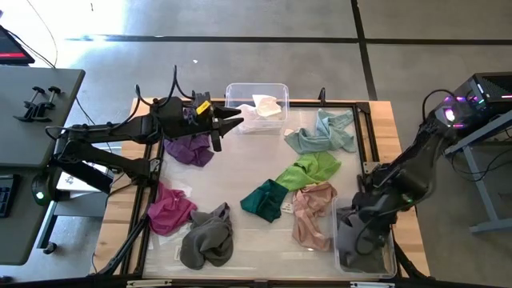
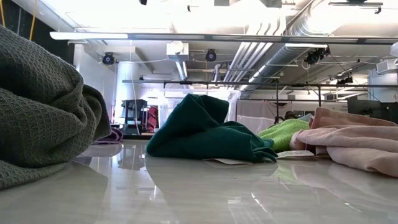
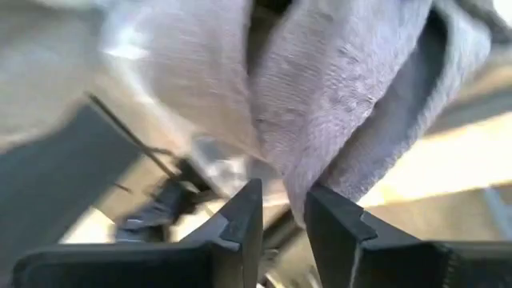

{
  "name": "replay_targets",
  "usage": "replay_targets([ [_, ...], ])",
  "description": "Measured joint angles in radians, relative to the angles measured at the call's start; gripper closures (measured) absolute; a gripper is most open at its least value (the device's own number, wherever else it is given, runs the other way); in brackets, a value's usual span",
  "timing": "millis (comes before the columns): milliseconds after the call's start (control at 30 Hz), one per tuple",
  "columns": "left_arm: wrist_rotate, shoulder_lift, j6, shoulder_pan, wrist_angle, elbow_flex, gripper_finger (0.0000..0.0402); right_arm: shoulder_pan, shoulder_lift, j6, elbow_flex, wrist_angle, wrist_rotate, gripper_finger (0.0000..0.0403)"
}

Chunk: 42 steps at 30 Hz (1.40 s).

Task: Sort towels by color in basket
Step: Put the top gray towel into the transparent bottom bin

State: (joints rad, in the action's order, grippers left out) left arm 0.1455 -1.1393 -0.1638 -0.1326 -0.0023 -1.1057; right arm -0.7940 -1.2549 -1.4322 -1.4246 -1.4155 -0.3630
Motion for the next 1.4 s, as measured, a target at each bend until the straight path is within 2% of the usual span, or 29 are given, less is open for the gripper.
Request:
replay_targets([
  [167, 0.000, 0.000, 0.000, 0.000, 0.000, 0.000, 0.0271, 0.000, 0.002, -0.038, -0.096, 0.077, 0.290, 0.0314],
  [233, 0.000, 0.000, 0.000, 0.000, 0.000, 0.000, 0.0271, 0.002, 0.001, 0.002, -0.073, 0.155, 0.331, 0.0317],
  [333, 0.000, 0.000, 0.000, 0.000, 0.000, 0.000, 0.0271, 0.002, -0.008, 0.028, 0.002, 0.238, 0.290, 0.0325],
  [533, 0.000, 0.000, 0.000, 0.002, -0.001, 0.000, 0.0271, 0.001, -0.013, -0.006, 0.231, 0.364, 0.098, 0.0339],
  [733, 0.000, 0.000, 0.000, 0.002, -0.001, 0.000, 0.0271, 0.001, -0.014, -0.075, 0.429, 0.433, 0.096, 0.0345],
  [933, 0.000, 0.000, 0.000, 0.002, 0.000, 0.000, 0.0271, 0.002, -0.014, -0.072, 0.519, 0.436, 0.102, 0.0346],
  [1100, 0.000, 0.000, 0.000, 0.002, 0.001, 0.000, 0.0271, 0.002, -0.014, -0.032, 0.479, 0.378, 0.074, 0.0346],
  [1267, -0.001, 0.000, -0.001, 0.002, 0.000, 0.000, 0.0271, 0.001, -0.014, -0.055, 0.323, 0.174, 0.092, 0.0345],
  [1400, 0.000, 0.000, -0.001, 0.002, 0.001, 0.000, 0.0271, 0.001, -0.014, -0.059, 0.161, -0.007, 0.157, 0.0333],
])
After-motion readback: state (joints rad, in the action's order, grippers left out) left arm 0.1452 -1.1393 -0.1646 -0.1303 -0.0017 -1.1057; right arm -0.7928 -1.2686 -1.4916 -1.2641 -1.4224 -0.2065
